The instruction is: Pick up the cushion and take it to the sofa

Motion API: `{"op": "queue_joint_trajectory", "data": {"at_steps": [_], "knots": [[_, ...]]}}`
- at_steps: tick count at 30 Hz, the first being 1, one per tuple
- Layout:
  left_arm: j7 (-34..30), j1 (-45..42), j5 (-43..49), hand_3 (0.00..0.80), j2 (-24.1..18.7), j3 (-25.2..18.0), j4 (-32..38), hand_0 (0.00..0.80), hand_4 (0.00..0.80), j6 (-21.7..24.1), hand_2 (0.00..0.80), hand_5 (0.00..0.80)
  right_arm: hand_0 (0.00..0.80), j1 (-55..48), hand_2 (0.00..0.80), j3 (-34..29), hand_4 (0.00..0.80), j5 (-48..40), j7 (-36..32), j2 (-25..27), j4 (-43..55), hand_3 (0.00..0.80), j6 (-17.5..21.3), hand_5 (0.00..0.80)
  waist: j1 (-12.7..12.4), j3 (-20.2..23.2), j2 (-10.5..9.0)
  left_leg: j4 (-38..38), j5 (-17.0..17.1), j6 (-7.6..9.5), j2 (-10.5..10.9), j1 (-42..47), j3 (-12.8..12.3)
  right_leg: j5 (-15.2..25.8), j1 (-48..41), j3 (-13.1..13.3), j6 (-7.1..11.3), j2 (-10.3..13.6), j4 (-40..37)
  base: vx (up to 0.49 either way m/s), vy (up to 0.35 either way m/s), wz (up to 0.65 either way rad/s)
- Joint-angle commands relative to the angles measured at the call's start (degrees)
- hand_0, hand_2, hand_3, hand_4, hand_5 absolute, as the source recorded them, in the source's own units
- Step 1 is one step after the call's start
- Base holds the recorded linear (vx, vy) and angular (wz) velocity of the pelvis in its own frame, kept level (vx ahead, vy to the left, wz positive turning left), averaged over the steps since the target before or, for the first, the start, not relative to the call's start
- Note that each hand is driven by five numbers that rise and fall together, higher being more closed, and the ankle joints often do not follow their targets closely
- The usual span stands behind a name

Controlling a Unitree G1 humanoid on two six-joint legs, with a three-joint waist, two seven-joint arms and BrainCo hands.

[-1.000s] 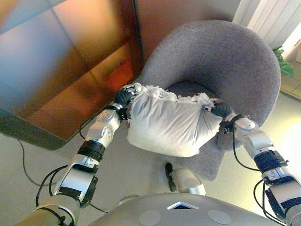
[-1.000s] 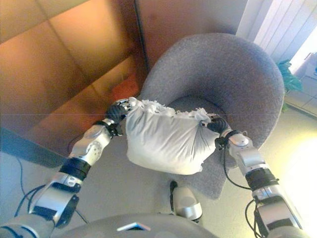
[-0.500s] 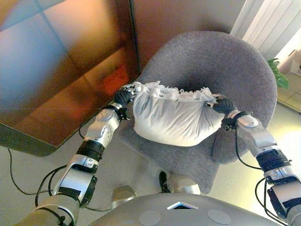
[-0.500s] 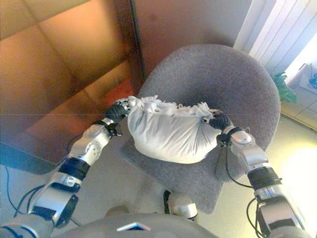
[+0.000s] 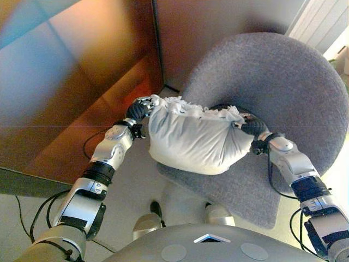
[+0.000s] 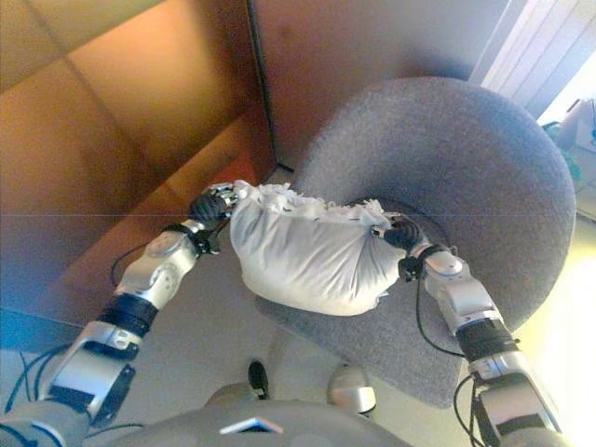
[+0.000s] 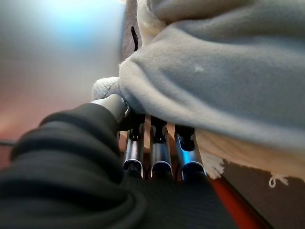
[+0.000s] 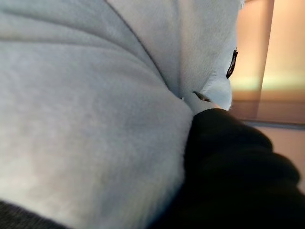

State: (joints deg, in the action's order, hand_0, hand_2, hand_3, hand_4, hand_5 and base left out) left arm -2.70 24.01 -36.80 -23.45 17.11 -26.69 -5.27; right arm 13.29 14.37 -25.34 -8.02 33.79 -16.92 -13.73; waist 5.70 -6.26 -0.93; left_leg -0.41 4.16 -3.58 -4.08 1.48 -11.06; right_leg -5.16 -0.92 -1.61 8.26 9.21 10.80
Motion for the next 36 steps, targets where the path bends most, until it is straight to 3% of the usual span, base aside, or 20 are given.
{"op": "queue_joint_trajectory", "data": {"at_steps": [1, 4, 5, 7, 9, 13, 16, 22, 29, 36], "knots": [[-0.98, 5.51, 1.78, 0.800, 3.43, 3.07, 2.08, 0.800, 0.800, 2.18, 0.800, 0.800, 0.800, 5.22, 0.800, -2.22, 0.800, -3.45, 3.63, -2.27, 2.07, 0.800, 5.92, 0.800, -0.38, 1.82, -0.14, 10.28, -6.83, 2.33, -2.20, -4.80, 0.18, 6.62, 8.65, -0.01, 0.68, 2.79, 19.53, 0.057, 0.103, -0.21], [-0.32, 5.97, 1.76, 0.800, 3.16, 3.17, 1.63, 0.800, 0.800, 1.39, 0.800, 0.800, 0.800, 6.29, 0.800, -1.82, 0.800, -4.23, 4.37, -3.18, 0.32, 0.800, 6.29, 0.800, -0.75, 1.22, -0.54, 11.63, -7.76, 2.30, -2.10, -4.04, -0.60, 7.70, 10.95, -1.37, -0.19, 4.06, 18.23, 0.082, -0.017, -0.23], [0.02, 6.77, 1.51, 0.800, 2.94, 3.32, 1.57, 0.800, 0.800, 1.07, 0.800, 0.800, 0.800, 7.08, 0.800, -1.67, 0.800, -4.52, 4.61, -3.54, -0.70, 0.800, 7.18, 0.800, -0.63, 0.85, -1.23, 12.93, -8.41, 1.59, -1.89, -4.40, -0.44, 7.76, 10.82, -1.51, -0.32, 4.59, 11.25, 0.056, -0.211, -0.21], [0.52, 8.80, 1.50, 0.800, 2.47, 3.88, 1.30, 0.800, 0.800, 1.68, 0.800, 0.800, 0.800, 9.56, 0.800, -1.03, 0.800, -5.48, 6.25, -4.04, -1.86, 0.800, 8.85, 0.800, -0.19, -1.16, -2.74, 17.97, -10.76, 0.85, -2.34, -7.19, 0.06, 10.33, 12.93, 0.13, 0.69, 5.35, 4.93, -0.060, -0.316, -0.13], [0.73, 10.90, 1.72, 0.800, 1.98, 3.59, 1.61, 0.800, 0.800, 2.05, 0.800, 0.800, 0.800, 13.01, 0.800, -0.79, 0.800, -6.27, 7.57, -4.02, -2.60, 0.800, 9.35, 0.800, -0.07, -4.04, -3.18, 24.15, -12.71, 0.22, -4.82, -11.50, 1.57, 9.57, 16.22, 1.91, 1.12, 5.22, 7.69, -0.212, -0.266, 0.21], [2.51, 13.82, 0.63, 0.800, 2.04, 4.84, 2.96, 0.800, 0.800, 0.68, 0.800, 0.800, 0.800, 17.02, 0.800, -1.15, 0.800, -7.93, 9.19, -2.44, -3.31, 0.800, 7.90, 0.800, -0.34, -6.56, -3.67, 32.06, -15.00, -1.46, -8.74, -16.34, 4.43, 4.82, 16.92, 0.43, 1.69, 4.23, 12.73, -0.024, -0.154, 0.28], [2.54, 14.02, -0.57, 0.800, 1.87, 4.76, 2.97, 0.800, 0.800, 0.47, 0.800, 0.800, 0.800, 16.28, 0.800, -1.88, 0.800, -7.10, 8.91, -1.92, -2.47, 0.800, 7.19, 0.800, -0.33, -6.99, -3.60, 34.98, -16.43, -1.93, -9.94, -17.25, 5.94, 1.98, 18.17, 0.05, 1.74, 4.25, 17.80, 0.087, -0.051, 0.00], [2.43, 12.19, -1.66, 0.800, 2.88, 4.29, 2.58, 0.800, 0.800, -0.37, 0.800, 0.800, 0.800, 13.78, 0.800, -2.82, 0.800, -5.34, 7.98, -0.91, -2.12, 0.800, 5.90, 0.800, -0.31, -6.55, -3.62, 35.80, -16.91, -2.83, -10.95, -16.20, 6.30, -0.19, 18.26, 0.02, 2.06, 4.95, 21.46, 0.140, -0.023, 0.01], [3.44, 14.81, -3.56, 0.800, 5.12, 5.80, 5.51, 0.800, 0.800, -2.87, 0.800, 0.800, 0.800, 16.24, 0.800, -5.09, 0.800, -5.77, 9.43, 2.89, -3.87, 0.800, 6.15, 0.800, -0.11, -7.76, -4.01, 34.42, -15.36, -4.40, -11.37, -16.46, 7.18, 0.59, 16.83, -0.32, 2.70, 4.60, 19.01, 0.038, -0.048, 0.05], [6.04, 15.65, -4.46, 0.800, 6.31, 9.55, 11.18, 0.800, 0.800, -7.05, 0.800, 0.800, 0.800, 18.08, 0.800, -7.49, 0.800, -7.56, 11.21, 8.41, -5.11, 0.800, 2.74, 0.800, -0.06, -6.89, -5.13, 31.55, -13.74, -4.91, -11.89, -15.55, 6.99, 1.18, 14.08, -1.16, 3.22, 3.97, 15.08, 0.076, -0.058, 0.11]]}}
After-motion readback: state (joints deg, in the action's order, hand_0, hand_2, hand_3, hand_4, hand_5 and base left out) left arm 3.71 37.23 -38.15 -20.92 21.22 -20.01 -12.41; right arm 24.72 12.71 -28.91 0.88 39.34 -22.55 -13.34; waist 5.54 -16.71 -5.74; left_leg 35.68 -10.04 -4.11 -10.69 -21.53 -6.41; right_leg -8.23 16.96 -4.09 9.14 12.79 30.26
